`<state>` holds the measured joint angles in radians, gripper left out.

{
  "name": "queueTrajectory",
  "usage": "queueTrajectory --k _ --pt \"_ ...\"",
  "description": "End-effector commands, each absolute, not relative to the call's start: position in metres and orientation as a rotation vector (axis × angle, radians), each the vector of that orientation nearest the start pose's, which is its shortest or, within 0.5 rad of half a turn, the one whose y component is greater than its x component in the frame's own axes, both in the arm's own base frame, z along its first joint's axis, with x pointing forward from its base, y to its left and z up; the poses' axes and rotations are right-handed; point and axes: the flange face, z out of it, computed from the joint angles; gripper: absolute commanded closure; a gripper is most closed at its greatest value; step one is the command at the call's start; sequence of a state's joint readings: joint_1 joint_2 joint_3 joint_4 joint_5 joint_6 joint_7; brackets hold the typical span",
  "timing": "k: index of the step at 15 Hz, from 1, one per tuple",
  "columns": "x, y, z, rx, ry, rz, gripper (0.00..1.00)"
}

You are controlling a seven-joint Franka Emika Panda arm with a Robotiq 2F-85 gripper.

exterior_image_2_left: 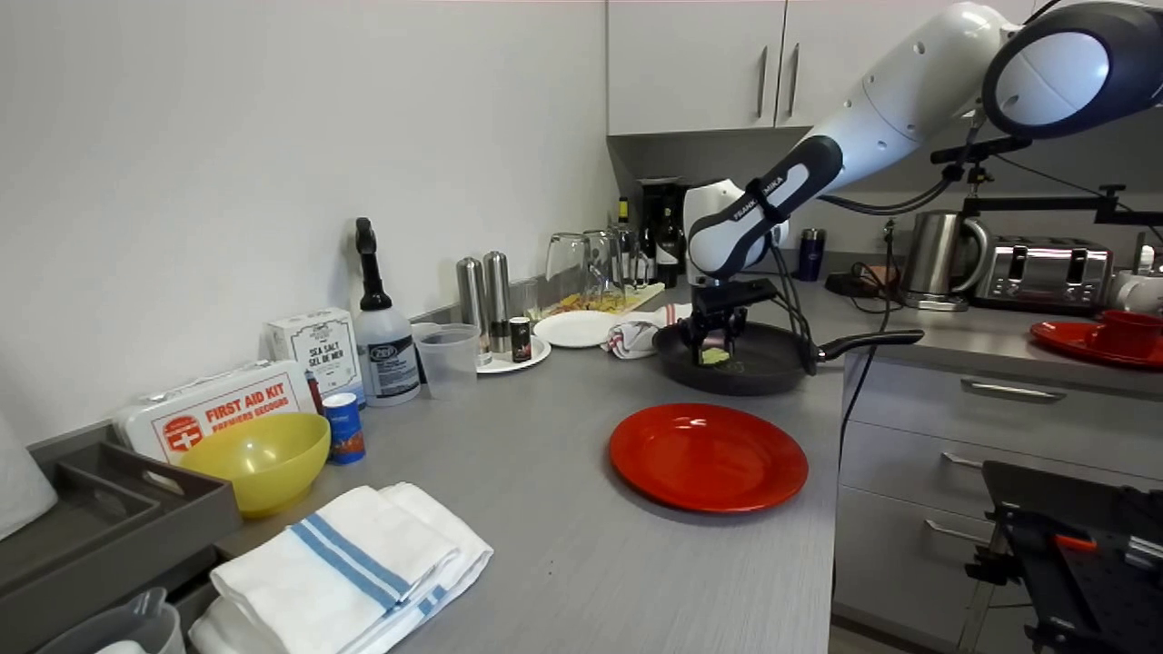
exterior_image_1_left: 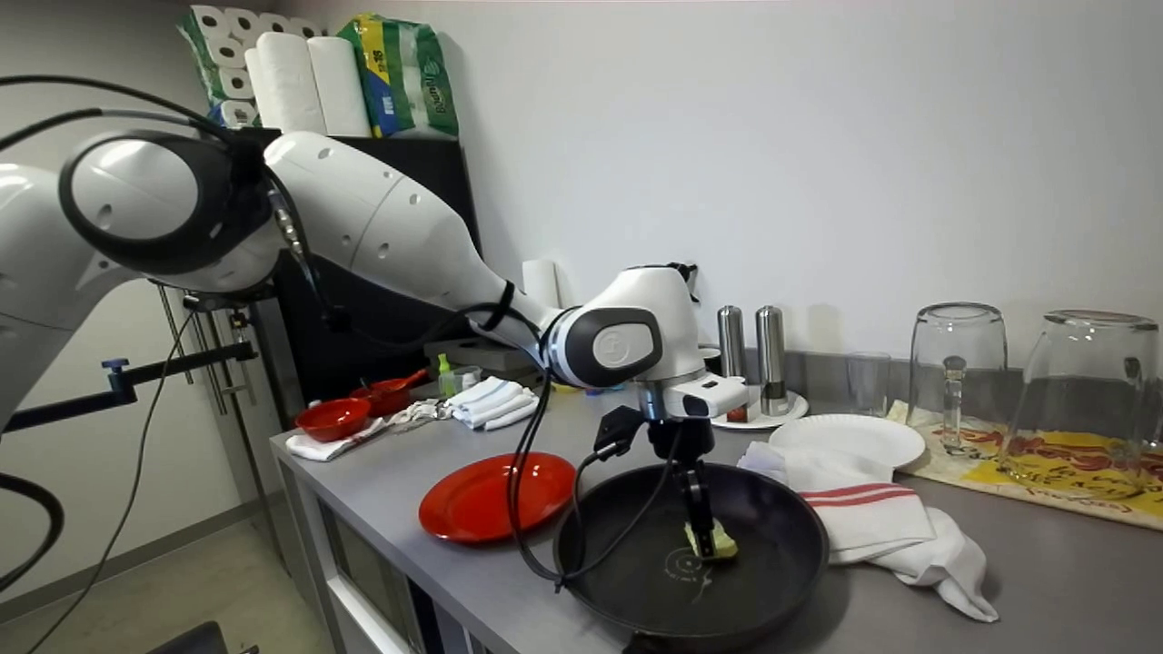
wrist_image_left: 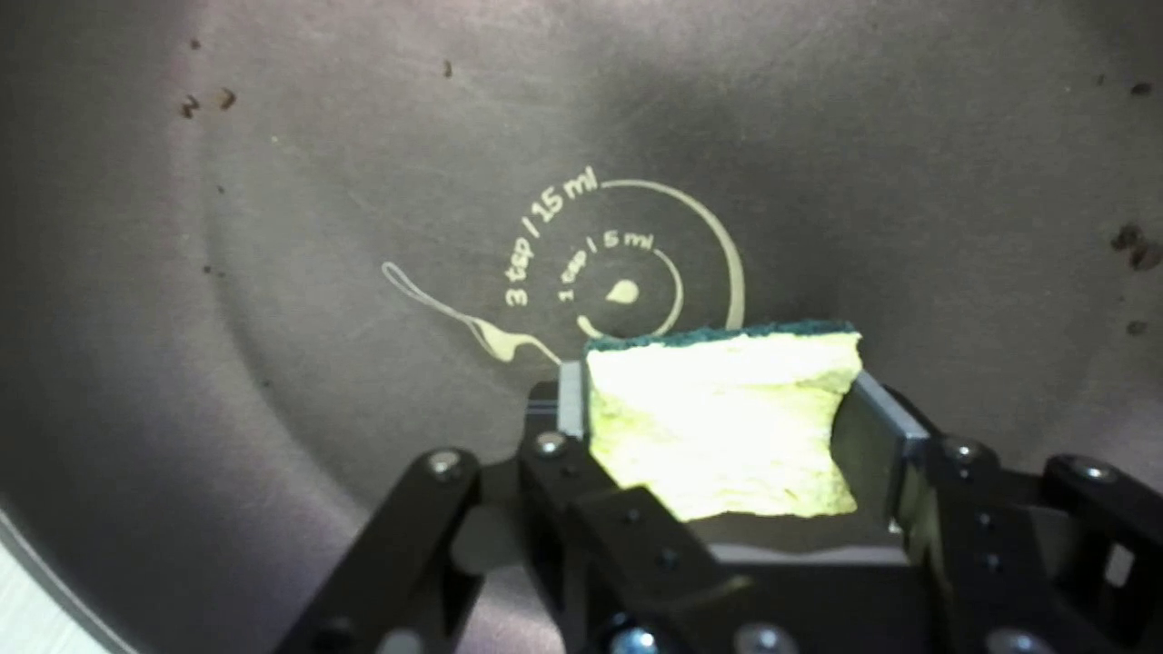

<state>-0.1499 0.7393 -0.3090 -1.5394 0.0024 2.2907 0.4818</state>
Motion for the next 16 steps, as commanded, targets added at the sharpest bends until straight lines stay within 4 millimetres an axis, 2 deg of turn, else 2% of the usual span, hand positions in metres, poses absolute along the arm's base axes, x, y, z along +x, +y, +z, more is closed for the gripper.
queueTrajectory --k 1,6,11,14,16 --pt "0.659 -0.264 0.207 -3.005 1.407 -0.147 0.61" --pt "0.681 -0.218 0.208 -3.021 1.270 -0.301 0.61" --pt "0.695 -0.175 0.210 -3.029 1.154 -0.366 0.61" --pt "0.702 -0.159 0.212 -3.031 1.109 -0.402 0.61" --pt "0.706 -0.160 0.207 -3.048 1.116 -0.466 0.61"
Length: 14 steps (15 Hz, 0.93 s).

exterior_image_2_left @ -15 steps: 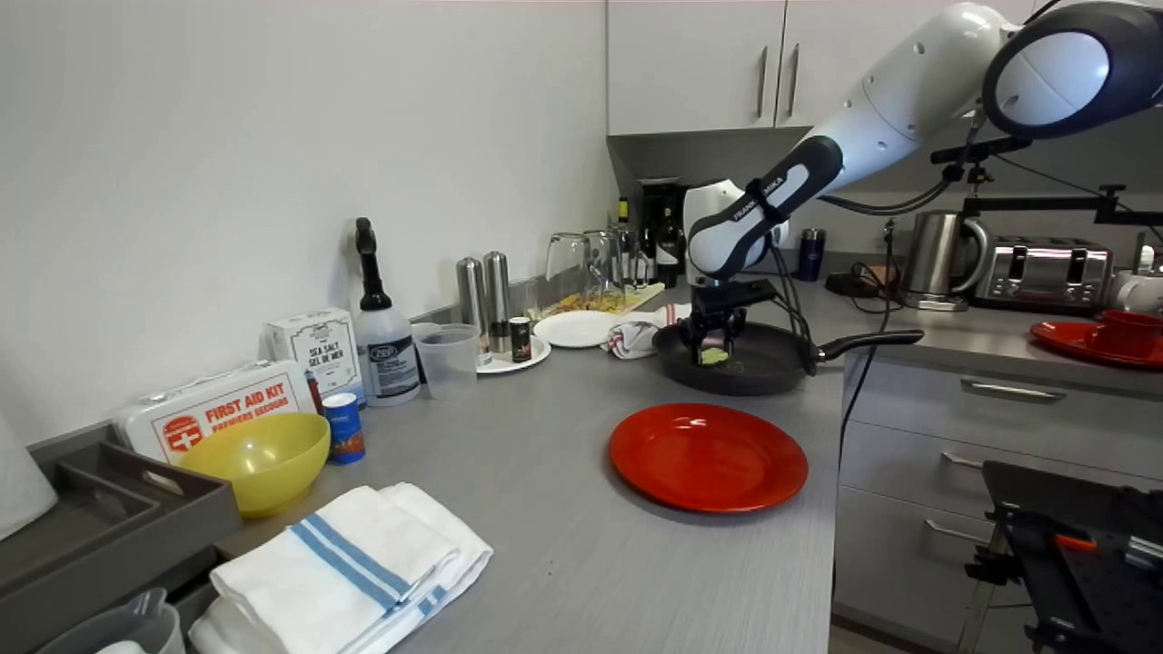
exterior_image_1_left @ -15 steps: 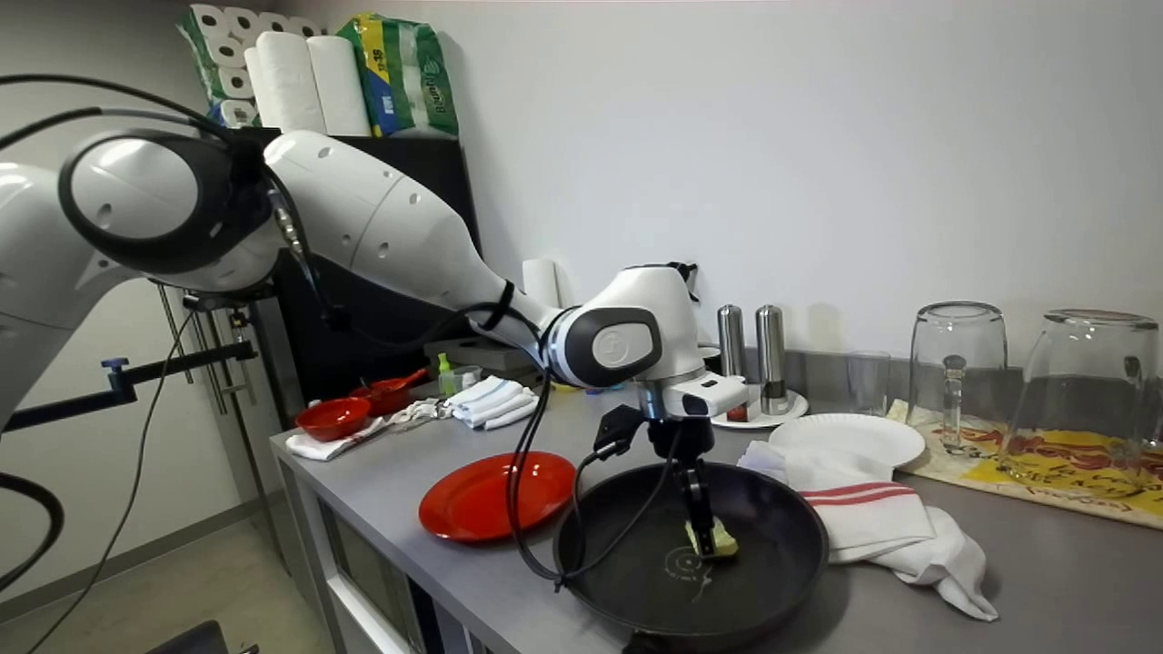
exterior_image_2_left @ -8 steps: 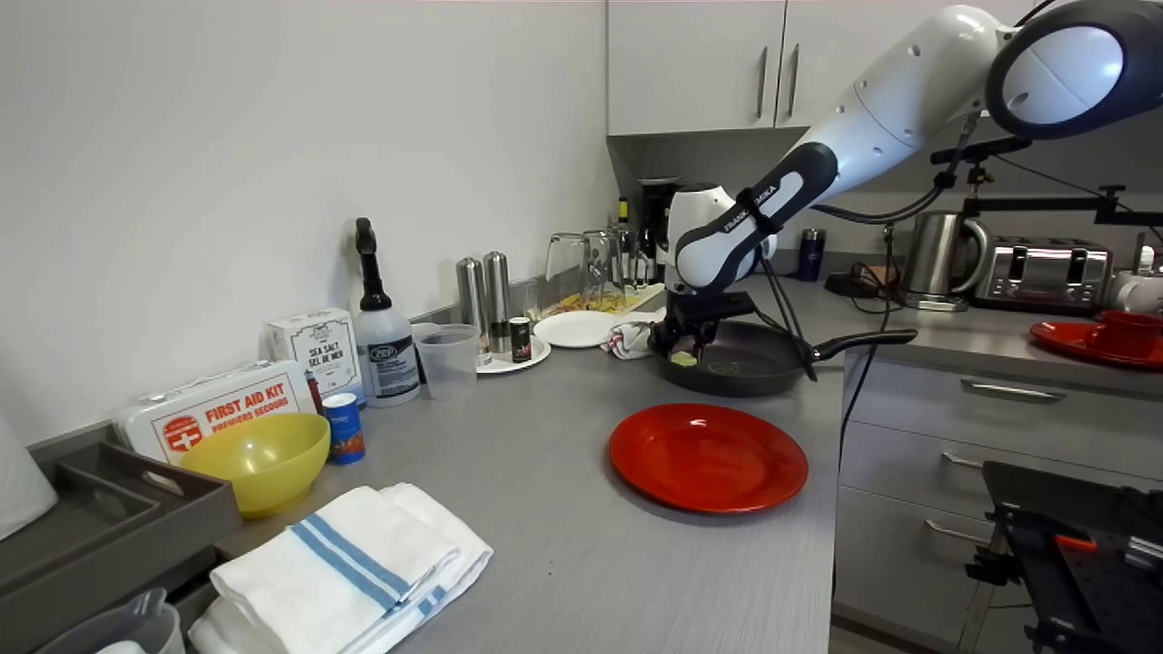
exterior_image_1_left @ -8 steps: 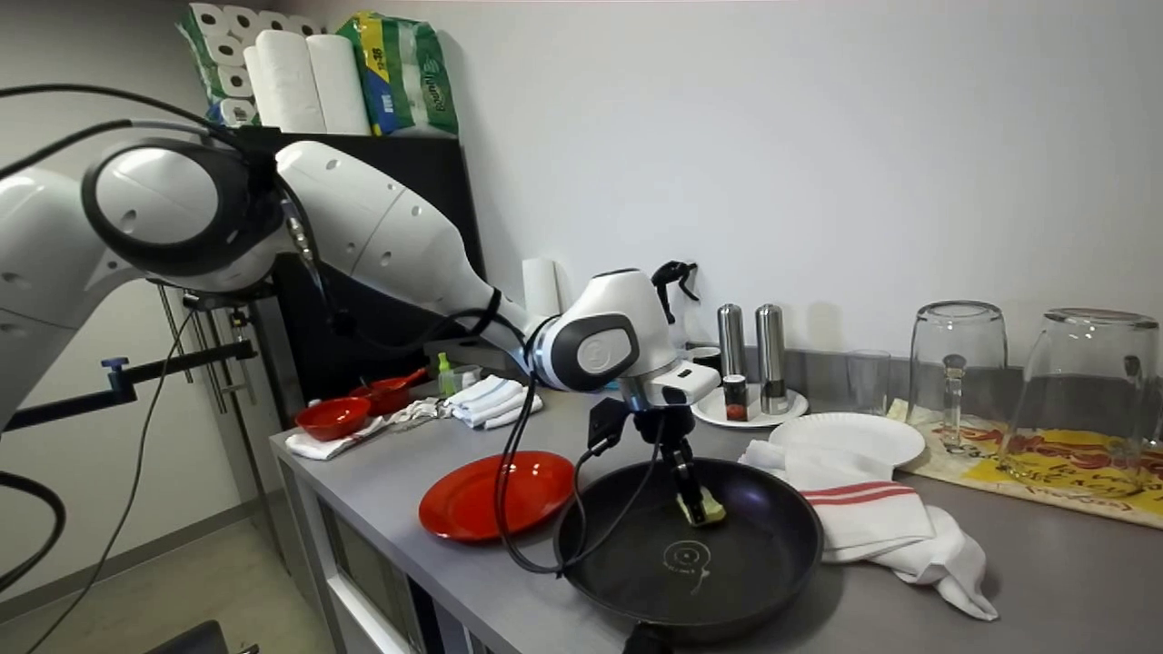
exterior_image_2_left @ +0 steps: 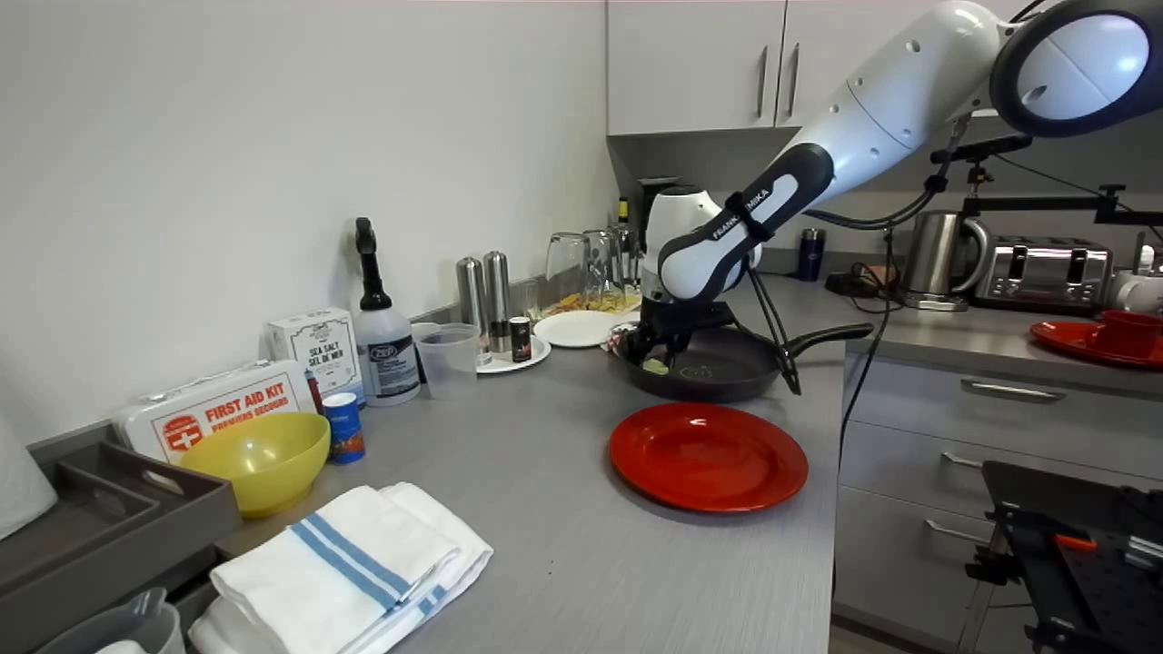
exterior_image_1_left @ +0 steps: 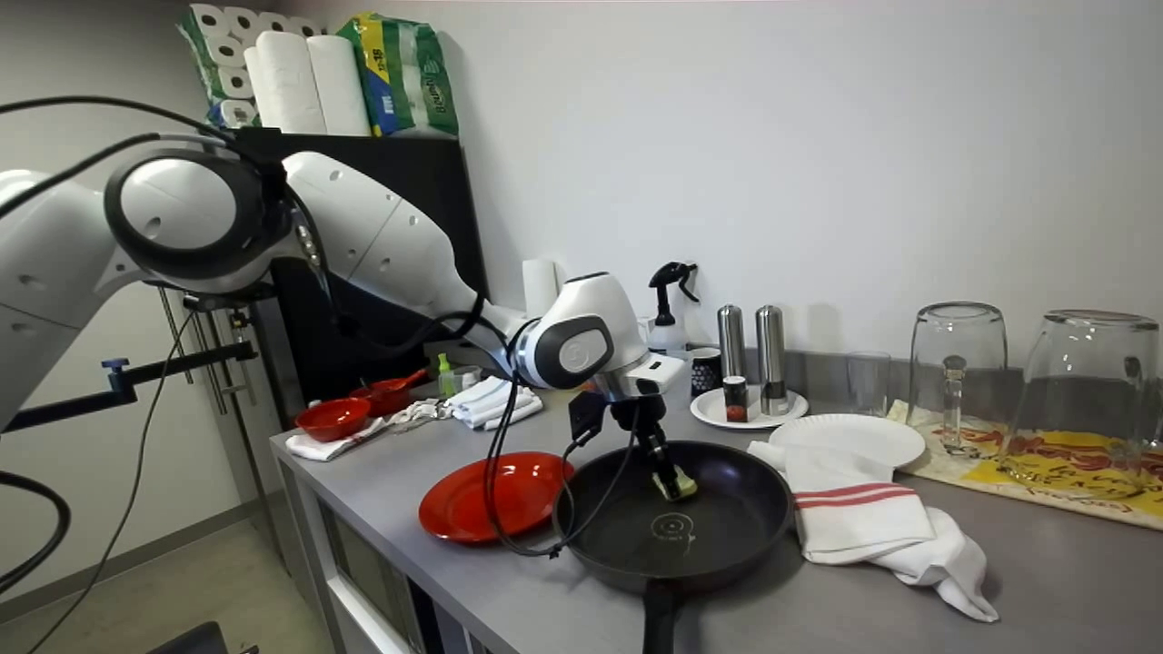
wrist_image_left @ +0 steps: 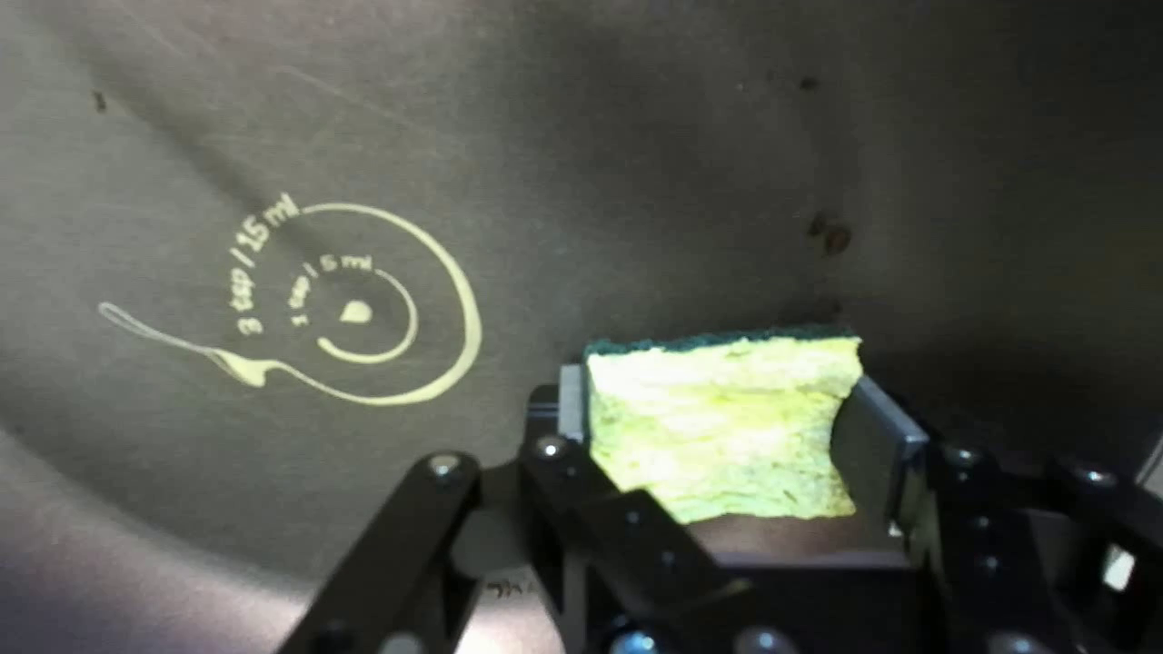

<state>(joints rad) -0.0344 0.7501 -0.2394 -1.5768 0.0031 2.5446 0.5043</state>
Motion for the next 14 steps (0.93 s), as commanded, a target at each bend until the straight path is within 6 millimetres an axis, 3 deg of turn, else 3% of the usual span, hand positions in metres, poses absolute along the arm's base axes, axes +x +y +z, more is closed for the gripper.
queueTrajectory --k 1,8,14 --pt "0.708 -0.163 0.204 -3.050 1.125 -0.487 0.61" --pt "0.726 -0.197 0.200 -2.995 1.313 -0.660 0.61" --pt "0.714 -0.242 0.201 -2.959 1.504 -0.696 0.61"
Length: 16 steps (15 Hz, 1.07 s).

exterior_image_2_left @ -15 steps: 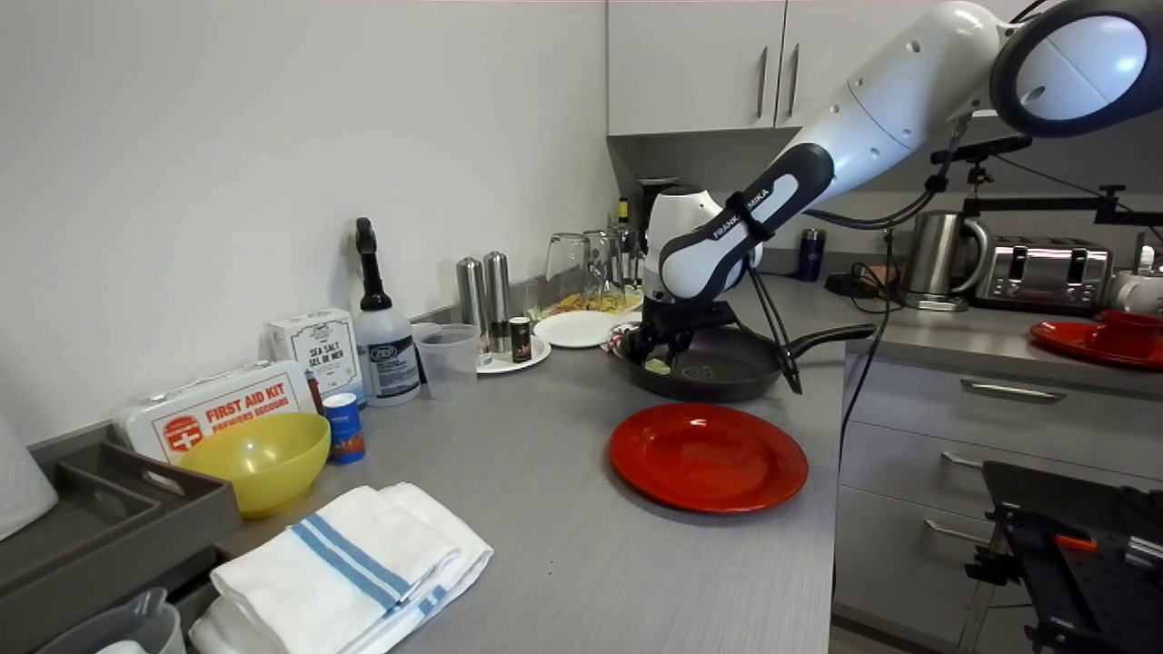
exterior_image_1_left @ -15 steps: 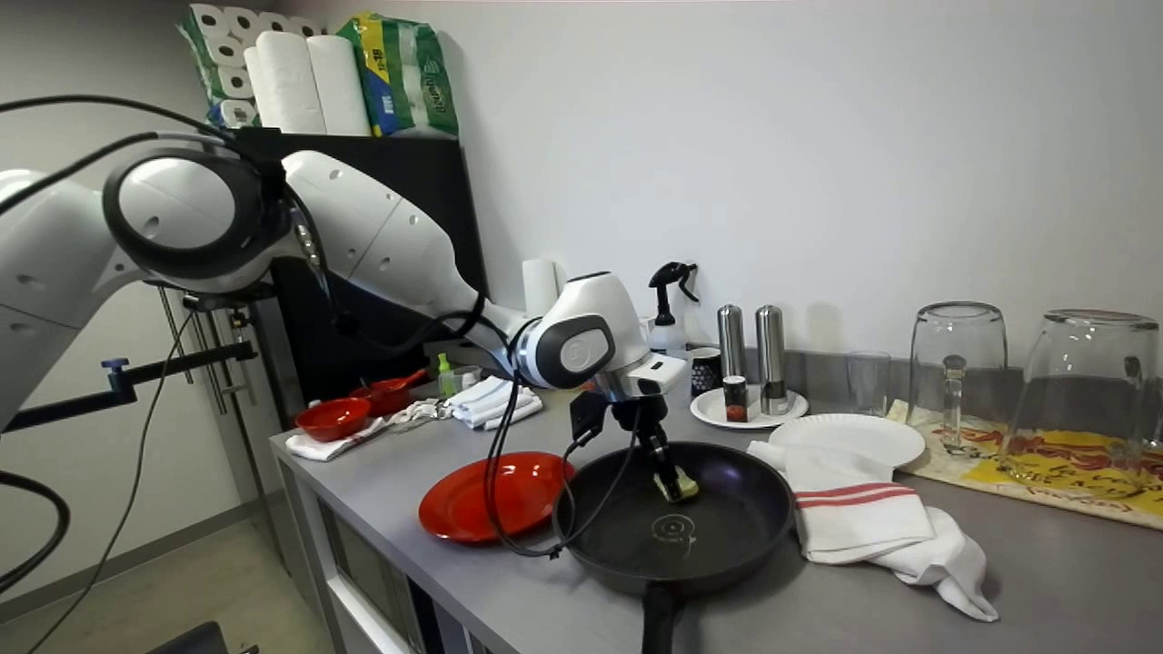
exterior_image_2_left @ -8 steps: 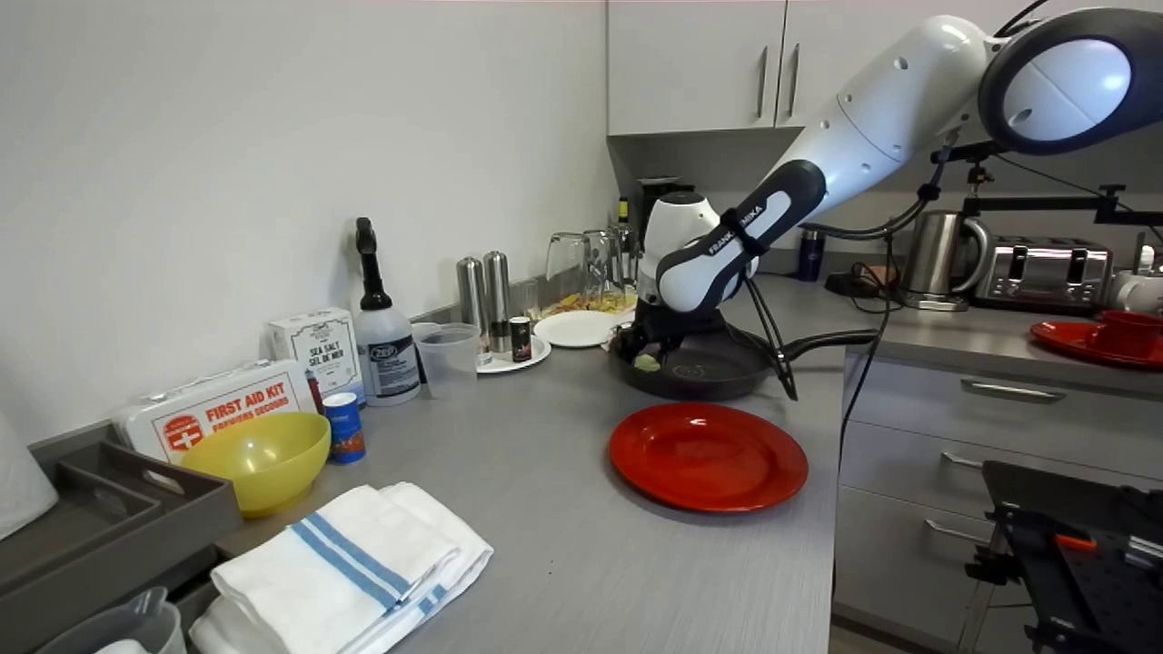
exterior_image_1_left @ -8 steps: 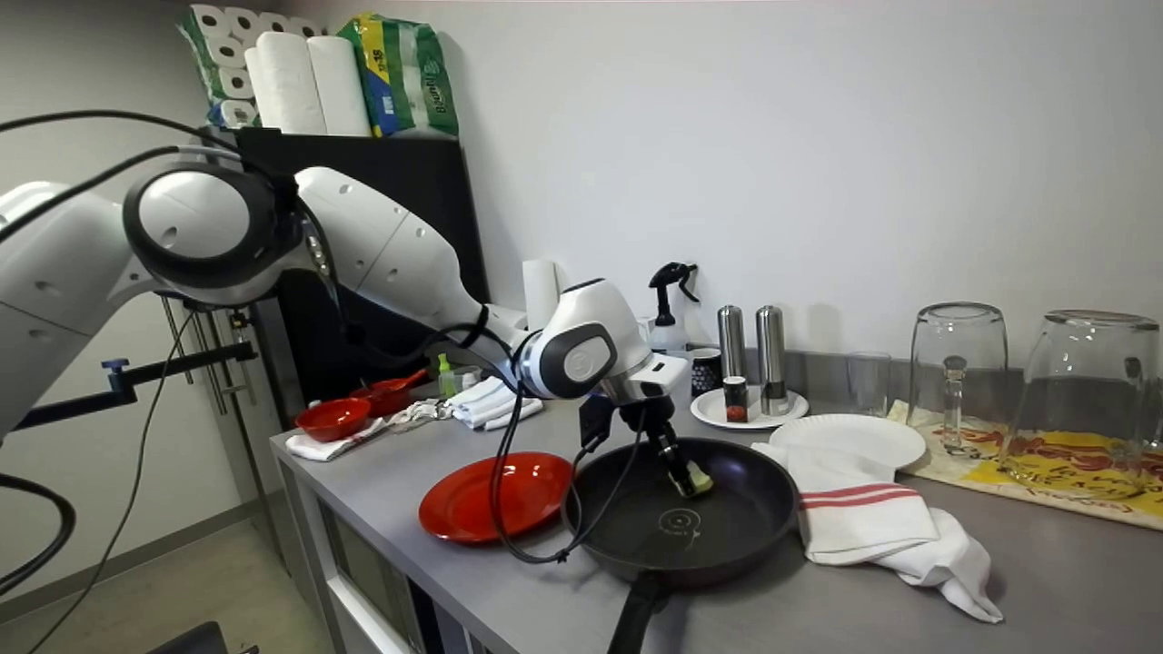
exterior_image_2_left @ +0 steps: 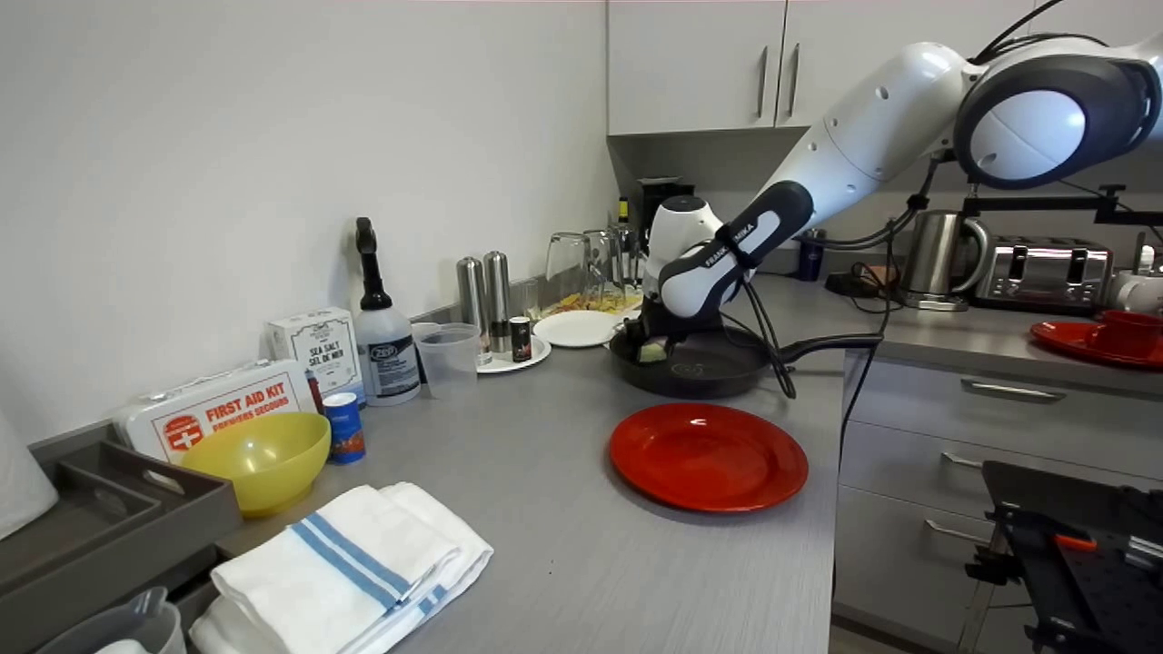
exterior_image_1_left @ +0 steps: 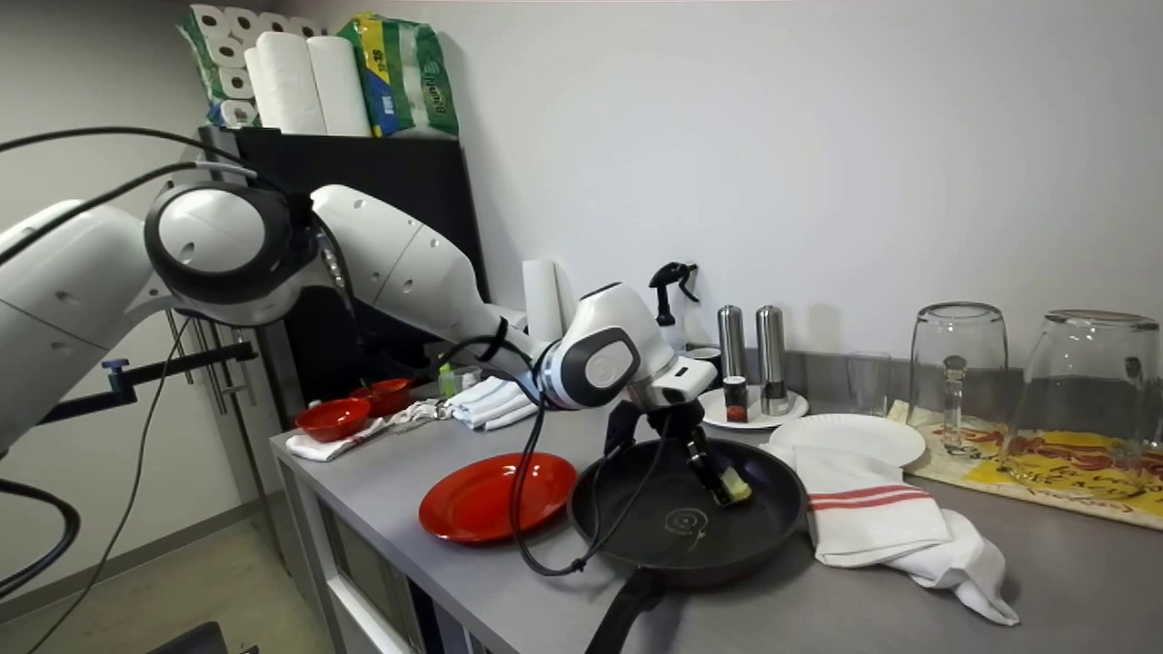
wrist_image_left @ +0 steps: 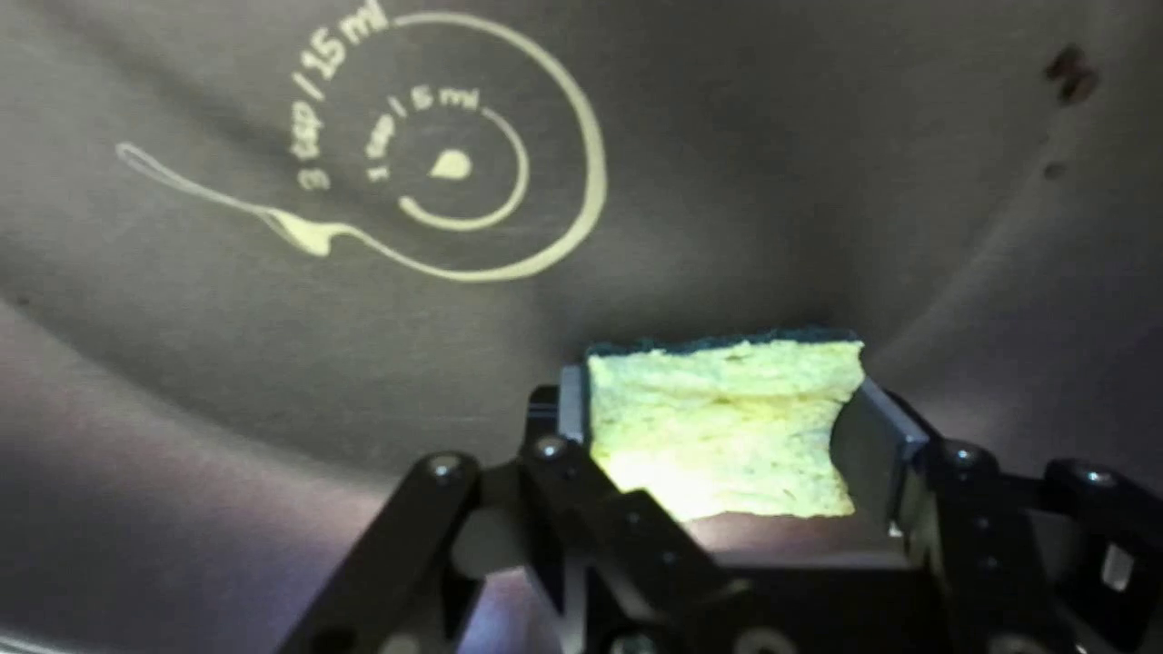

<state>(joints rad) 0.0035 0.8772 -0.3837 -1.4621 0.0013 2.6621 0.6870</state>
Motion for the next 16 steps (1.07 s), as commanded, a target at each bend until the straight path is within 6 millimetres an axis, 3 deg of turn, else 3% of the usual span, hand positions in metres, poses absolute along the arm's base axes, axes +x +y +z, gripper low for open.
queueTrajectory --k 1,5,7,16 --pt "0.709 -0.253 0.200 -2.955 1.541 -0.696 0.61" --pt "0.690 -0.296 0.200 -2.930 1.702 -0.711 0.61" --pt "0.681 -0.307 0.200 -2.911 1.765 -0.693 0.61" --pt "0.652 -0.308 0.208 -2.971 1.751 -0.473 0.61"
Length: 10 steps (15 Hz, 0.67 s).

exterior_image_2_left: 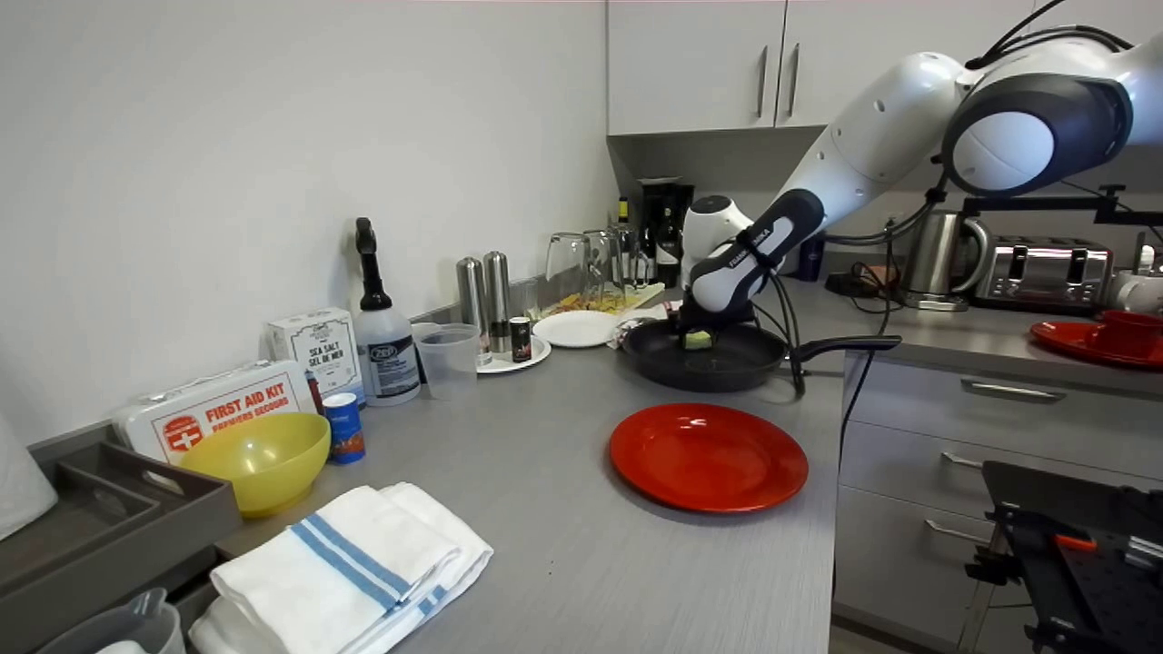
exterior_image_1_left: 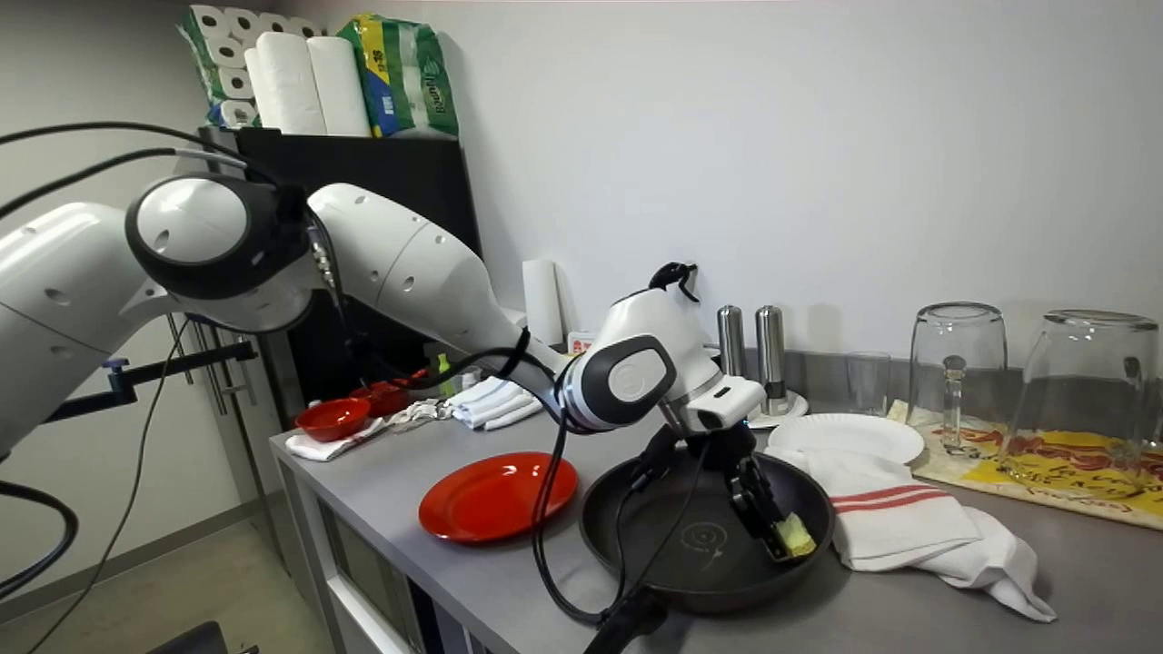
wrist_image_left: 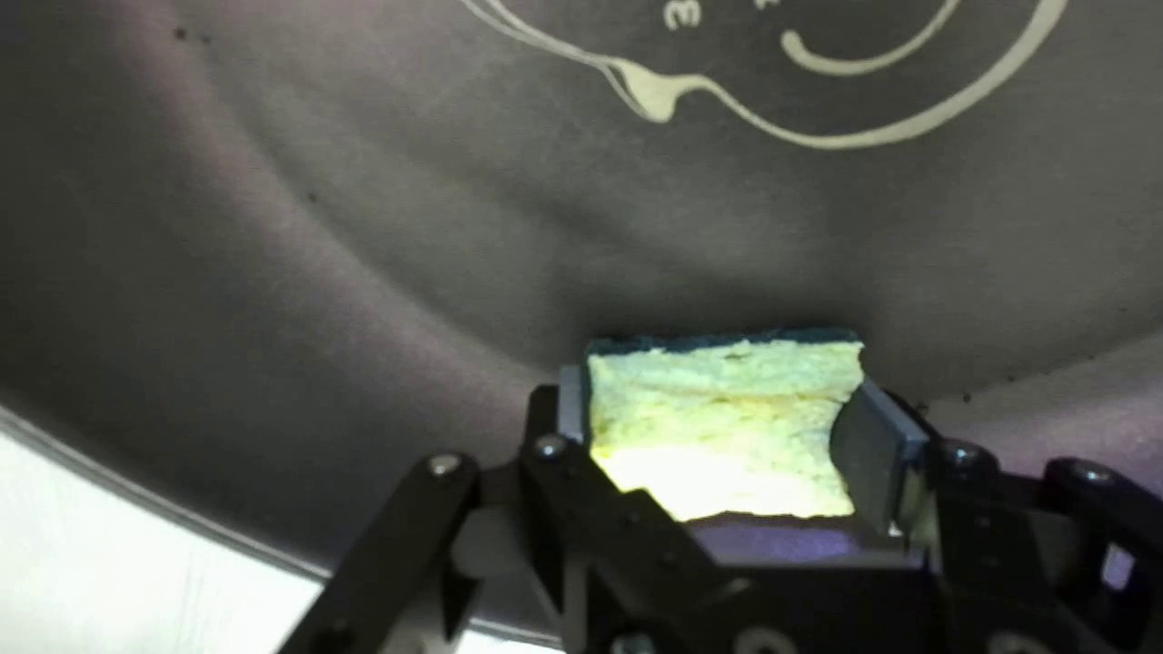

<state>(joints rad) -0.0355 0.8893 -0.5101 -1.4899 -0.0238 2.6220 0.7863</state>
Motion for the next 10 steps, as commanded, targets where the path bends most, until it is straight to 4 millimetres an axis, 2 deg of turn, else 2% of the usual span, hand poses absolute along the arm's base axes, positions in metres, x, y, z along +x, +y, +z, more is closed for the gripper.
queueTrajectory --k 1,10 --pt "0.647 -0.309 0.209 -2.979 1.758 -0.442 0.61" --pt "0.605 -0.304 0.210 -3.017 1.800 -0.155 0.61"
